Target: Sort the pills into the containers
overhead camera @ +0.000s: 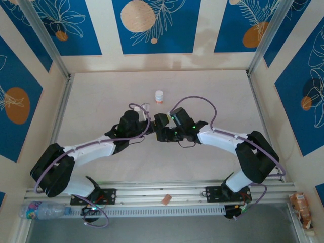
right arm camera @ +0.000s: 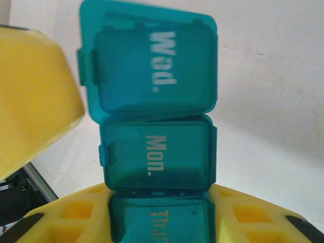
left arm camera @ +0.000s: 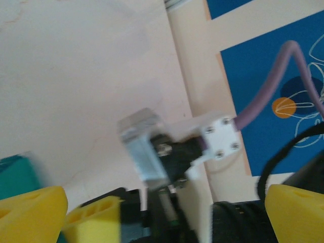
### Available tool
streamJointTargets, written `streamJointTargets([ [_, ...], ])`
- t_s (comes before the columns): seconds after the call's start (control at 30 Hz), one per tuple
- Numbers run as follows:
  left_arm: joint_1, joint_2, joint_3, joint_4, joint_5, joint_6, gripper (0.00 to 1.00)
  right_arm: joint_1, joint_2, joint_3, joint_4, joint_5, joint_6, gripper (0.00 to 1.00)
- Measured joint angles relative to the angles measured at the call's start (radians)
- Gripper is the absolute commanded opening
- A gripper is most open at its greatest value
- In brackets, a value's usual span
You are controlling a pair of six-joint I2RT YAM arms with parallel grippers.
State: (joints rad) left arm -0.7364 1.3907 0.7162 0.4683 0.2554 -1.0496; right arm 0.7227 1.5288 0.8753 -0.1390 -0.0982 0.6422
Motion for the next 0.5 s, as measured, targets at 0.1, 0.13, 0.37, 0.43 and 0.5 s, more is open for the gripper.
streamJointTargets([
  [0.1,-0.003,-0.008,0.007,0.000,-0.008,0.002,1.00,0.000,0.000,0.000,0.002,0.000,0.000,0.24],
  [0.13,-0.003,-0.013,0.007,-0.006,-0.017,0.004,1.00,0.000,0.000,0.000,0.003,0.000,0.000,0.24],
  [0.37,0.023,-0.138,-0.003,-0.165,-0.166,0.039,1.00,-0.003,0.000,0.000,-0.011,0.001,-0.021,0.25],
  [0.43,0.047,-0.179,-0.010,-0.218,-0.208,0.059,1.00,-0.004,0.001,0.000,-0.021,0.001,-0.037,0.25],
  [0.5,0.080,-0.209,-0.019,-0.264,-0.239,0.078,1.00,-0.005,0.013,0.000,-0.036,0.008,-0.062,0.25],
])
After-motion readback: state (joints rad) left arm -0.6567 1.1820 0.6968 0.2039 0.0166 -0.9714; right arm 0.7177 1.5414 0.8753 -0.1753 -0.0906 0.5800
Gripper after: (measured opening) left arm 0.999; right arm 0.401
